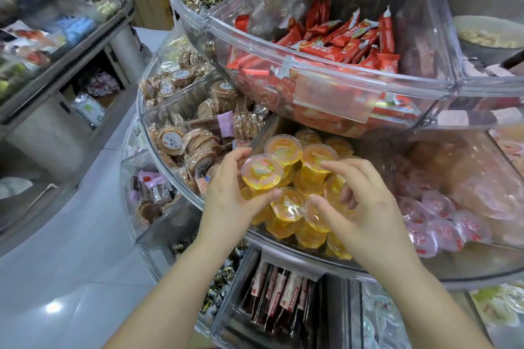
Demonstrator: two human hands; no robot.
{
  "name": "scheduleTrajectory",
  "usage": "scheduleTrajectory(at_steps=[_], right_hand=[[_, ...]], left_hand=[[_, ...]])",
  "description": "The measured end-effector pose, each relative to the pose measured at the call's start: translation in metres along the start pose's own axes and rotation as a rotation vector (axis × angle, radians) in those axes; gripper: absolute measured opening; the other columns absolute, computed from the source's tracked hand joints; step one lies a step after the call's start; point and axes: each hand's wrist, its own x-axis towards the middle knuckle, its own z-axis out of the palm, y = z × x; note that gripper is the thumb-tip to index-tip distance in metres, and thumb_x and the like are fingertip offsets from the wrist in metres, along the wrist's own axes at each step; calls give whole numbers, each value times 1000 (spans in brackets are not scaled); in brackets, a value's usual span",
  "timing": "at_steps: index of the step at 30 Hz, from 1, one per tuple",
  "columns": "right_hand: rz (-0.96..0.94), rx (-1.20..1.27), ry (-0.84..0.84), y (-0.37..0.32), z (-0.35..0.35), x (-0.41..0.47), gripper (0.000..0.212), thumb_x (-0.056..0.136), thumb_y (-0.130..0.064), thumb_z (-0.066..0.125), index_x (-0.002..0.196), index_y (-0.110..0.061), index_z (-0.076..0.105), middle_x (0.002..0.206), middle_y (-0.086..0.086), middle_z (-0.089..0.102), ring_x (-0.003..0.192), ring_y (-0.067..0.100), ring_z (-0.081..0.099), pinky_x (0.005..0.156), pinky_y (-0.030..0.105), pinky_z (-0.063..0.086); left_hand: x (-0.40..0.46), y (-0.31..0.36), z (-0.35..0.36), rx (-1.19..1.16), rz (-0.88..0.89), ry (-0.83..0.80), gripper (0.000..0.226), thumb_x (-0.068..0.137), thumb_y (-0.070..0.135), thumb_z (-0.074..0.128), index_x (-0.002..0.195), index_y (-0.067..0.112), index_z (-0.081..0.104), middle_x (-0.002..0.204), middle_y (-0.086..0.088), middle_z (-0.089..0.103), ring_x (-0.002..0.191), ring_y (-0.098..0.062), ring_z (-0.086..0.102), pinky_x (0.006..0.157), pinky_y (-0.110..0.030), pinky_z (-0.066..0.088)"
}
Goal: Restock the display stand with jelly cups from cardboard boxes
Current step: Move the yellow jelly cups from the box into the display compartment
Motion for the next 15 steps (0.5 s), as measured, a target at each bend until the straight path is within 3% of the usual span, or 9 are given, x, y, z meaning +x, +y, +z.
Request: scheduleTrajectory(at_steps=[4, 8, 11, 15], right_hand=[[5, 11, -4, 3, 0, -3, 41, 76, -21, 73, 114, -25, 59, 101, -18, 47, 72, 1, 45, 68, 5, 36], [35, 11, -3, 6, 0, -5, 41, 76, -21, 72, 114, -25, 59, 96, -20, 47, 72, 2, 45, 68, 5, 37], [44, 9, -12, 5, 3, -5, 40, 76, -22, 71, 114, -26, 59, 95, -20, 47, 71, 4, 45, 66, 7, 37], [43, 6, -28, 4, 4, -6, 41, 76, -24, 70, 115, -27, 58, 96, -20, 47, 72, 5, 45, 66, 7, 37]], left_hand=[[-7, -5, -4, -91, 4, -47, 83, 61, 43, 78, 130, 38, 33, 125, 12, 53, 114, 5, 51, 98, -15, 42], [-10, -8, -6, -78, 10, -33, 67, 72, 18, 76, 117, 51, 39, 117, 20, 57, 110, 9, 52, 94, -10, 41], [-6, -8, -8, -59, 27, -46, 67, 76, 12, 72, 113, 56, 38, 114, 28, 55, 106, 15, 52, 85, 0, 38], [-3, -11, -10, -63, 6, -76, 68, 78, 11, 72, 130, 40, 41, 120, 18, 58, 110, 13, 51, 88, -1, 39]])
